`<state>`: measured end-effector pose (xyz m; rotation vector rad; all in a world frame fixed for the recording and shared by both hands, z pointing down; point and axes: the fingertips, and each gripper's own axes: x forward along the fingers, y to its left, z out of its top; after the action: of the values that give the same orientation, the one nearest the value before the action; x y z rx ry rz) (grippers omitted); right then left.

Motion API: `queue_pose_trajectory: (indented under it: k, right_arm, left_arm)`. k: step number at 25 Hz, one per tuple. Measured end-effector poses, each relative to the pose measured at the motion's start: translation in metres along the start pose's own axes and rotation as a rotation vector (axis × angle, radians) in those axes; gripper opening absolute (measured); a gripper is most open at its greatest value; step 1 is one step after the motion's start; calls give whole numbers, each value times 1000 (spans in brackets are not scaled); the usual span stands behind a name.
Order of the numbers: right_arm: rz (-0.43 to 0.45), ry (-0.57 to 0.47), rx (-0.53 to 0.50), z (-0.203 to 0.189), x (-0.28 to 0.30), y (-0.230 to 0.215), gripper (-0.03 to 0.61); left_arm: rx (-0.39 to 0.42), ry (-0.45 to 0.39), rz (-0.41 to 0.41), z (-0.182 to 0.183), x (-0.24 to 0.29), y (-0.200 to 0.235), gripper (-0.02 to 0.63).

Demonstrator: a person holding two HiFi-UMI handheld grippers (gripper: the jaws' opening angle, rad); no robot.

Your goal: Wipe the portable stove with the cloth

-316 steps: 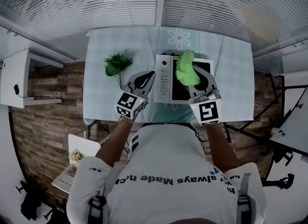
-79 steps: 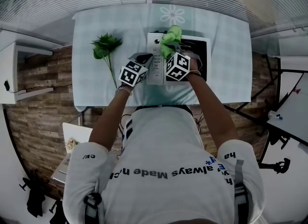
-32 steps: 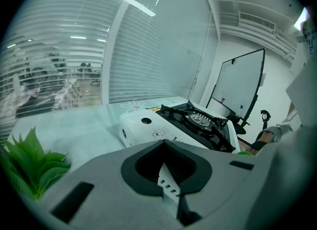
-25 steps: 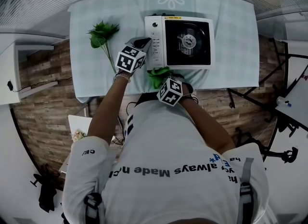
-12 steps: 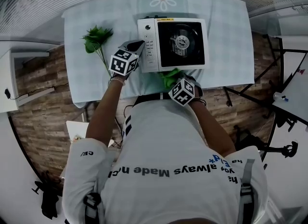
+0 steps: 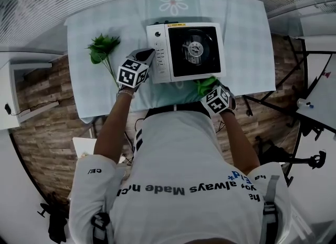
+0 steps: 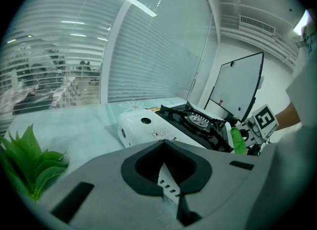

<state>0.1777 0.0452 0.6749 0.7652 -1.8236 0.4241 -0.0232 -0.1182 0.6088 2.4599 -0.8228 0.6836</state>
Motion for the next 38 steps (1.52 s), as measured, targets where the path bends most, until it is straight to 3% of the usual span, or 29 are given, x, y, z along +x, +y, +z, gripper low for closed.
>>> queue_pose_trajectory:
  k: [11,18,38]
  right_arm:
    - [-107,82,119,-66,-21,-73,23]
    - [-141,116,140,-82,-28,-110,23]
    - [-207,87,-12,5,8,-212,23]
  left_arm:
    - [0,10,-6,0,0,0,11]
    - [-16,11,-10,1,0,0,11]
    - [-80,-12,9,0,0,3,11]
